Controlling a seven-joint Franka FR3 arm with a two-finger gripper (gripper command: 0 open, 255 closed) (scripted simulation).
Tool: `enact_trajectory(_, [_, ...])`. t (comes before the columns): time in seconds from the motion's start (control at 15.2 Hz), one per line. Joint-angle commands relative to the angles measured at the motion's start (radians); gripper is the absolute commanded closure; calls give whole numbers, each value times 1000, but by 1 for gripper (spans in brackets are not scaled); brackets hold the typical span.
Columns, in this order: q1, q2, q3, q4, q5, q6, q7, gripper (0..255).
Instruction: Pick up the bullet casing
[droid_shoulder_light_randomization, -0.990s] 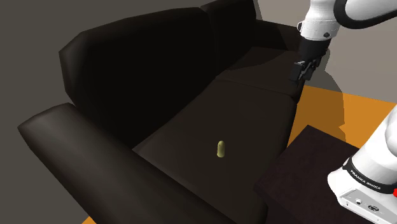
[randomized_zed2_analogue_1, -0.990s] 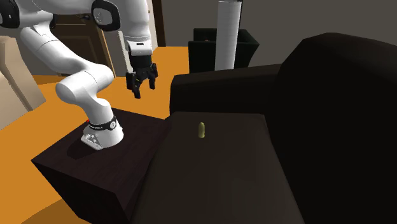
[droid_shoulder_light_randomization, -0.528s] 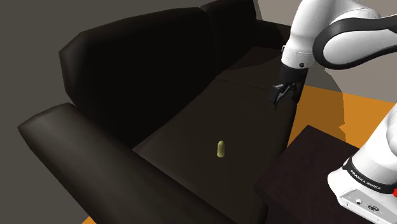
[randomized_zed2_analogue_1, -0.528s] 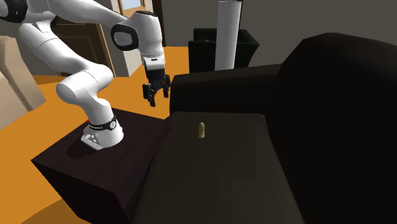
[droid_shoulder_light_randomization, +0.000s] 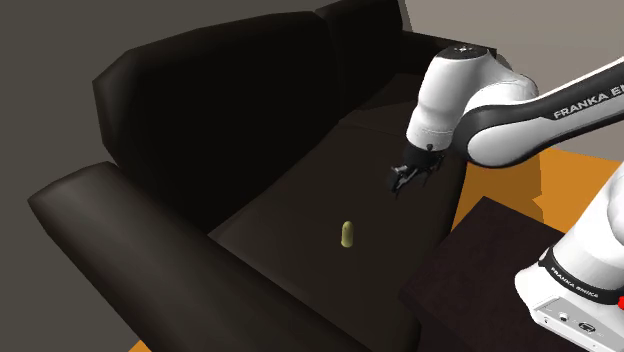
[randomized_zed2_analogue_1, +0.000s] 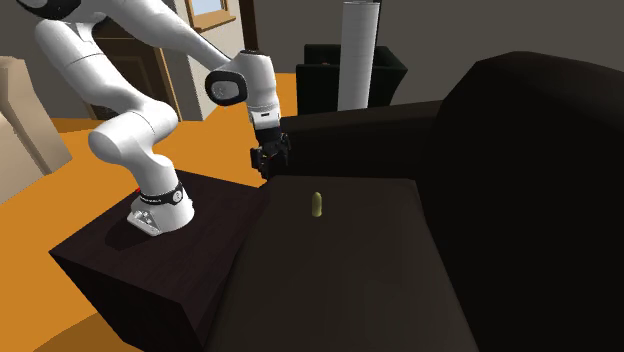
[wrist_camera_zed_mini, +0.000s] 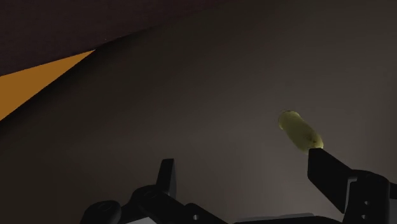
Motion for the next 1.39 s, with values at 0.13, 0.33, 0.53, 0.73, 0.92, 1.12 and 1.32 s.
enact_trajectory(0.13, [-63, 182, 125, 32, -65, 186, 175, 0])
enact_trajectory(0.33, [-167, 330, 241, 82, -223, 295, 372, 0])
enact_trajectory(0.53, [-292, 505, 343, 165, -556, 350, 691, 0])
enact_trajectory(0.73, [-252, 688, 290, 283, -909, 327, 1020, 0])
enact_trajectory(0.92, [-176, 779, 216, 348, -1046, 316, 1155, 0])
enact_trajectory(1.12, [-147, 826, 176, 366, -1127, 325, 1221, 0])
enact_trajectory(1.32, [-118, 873, 139, 385, -1203, 334, 1284, 0])
